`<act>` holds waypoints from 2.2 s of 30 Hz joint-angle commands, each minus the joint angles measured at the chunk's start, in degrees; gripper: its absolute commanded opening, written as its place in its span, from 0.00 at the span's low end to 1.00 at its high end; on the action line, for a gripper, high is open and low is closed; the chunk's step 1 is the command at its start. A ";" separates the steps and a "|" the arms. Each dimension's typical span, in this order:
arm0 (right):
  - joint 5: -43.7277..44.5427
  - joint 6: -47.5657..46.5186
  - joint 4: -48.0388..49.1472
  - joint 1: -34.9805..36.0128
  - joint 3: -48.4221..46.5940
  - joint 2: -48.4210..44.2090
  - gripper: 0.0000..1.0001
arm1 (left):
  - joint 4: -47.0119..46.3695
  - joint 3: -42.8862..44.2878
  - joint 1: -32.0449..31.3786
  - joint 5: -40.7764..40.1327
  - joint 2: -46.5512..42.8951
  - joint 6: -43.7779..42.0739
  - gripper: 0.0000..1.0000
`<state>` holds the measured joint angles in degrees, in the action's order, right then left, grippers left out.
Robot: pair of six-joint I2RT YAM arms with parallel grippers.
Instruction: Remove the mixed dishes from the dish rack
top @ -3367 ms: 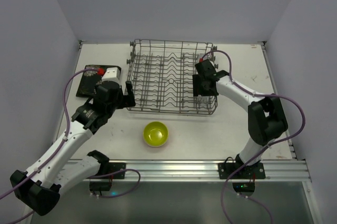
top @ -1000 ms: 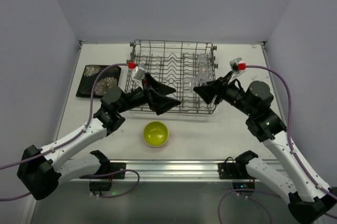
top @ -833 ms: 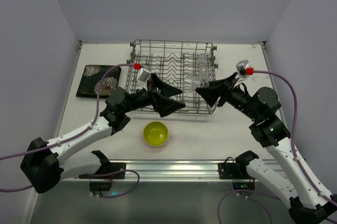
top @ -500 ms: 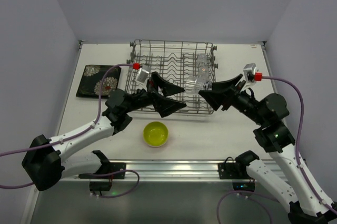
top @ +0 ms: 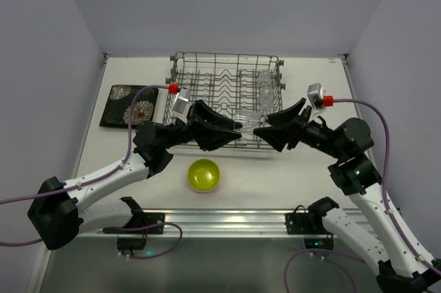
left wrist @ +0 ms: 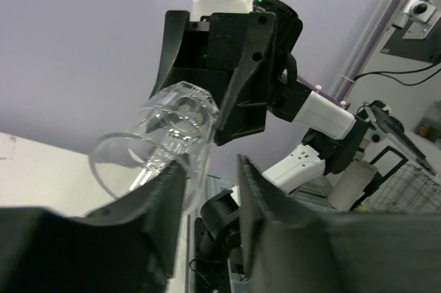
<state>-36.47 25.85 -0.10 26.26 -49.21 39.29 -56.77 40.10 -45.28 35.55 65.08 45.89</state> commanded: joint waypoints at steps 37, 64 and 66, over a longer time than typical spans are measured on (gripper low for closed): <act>61.58 -1.42 -28.98 -0.25 -12.92 -8.78 0.99 | 73.80 39.25 -14.04 -28.15 18.58 -36.30 0.00; 72.33 -2.64 -40.16 -0.16 -18.20 -19.86 0.99 | 96.42 90.78 -25.64 -35.28 65.44 -66.00 0.00; 72.50 -2.55 -40.16 -0.16 -18.46 -20.04 0.99 | 95.45 88.49 -27.41 -35.20 65.18 -70.21 0.00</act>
<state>33.95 23.99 -39.75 26.02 -66.22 19.51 39.92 130.65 -68.38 2.02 132.09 -13.04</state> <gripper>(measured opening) 0.989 0.032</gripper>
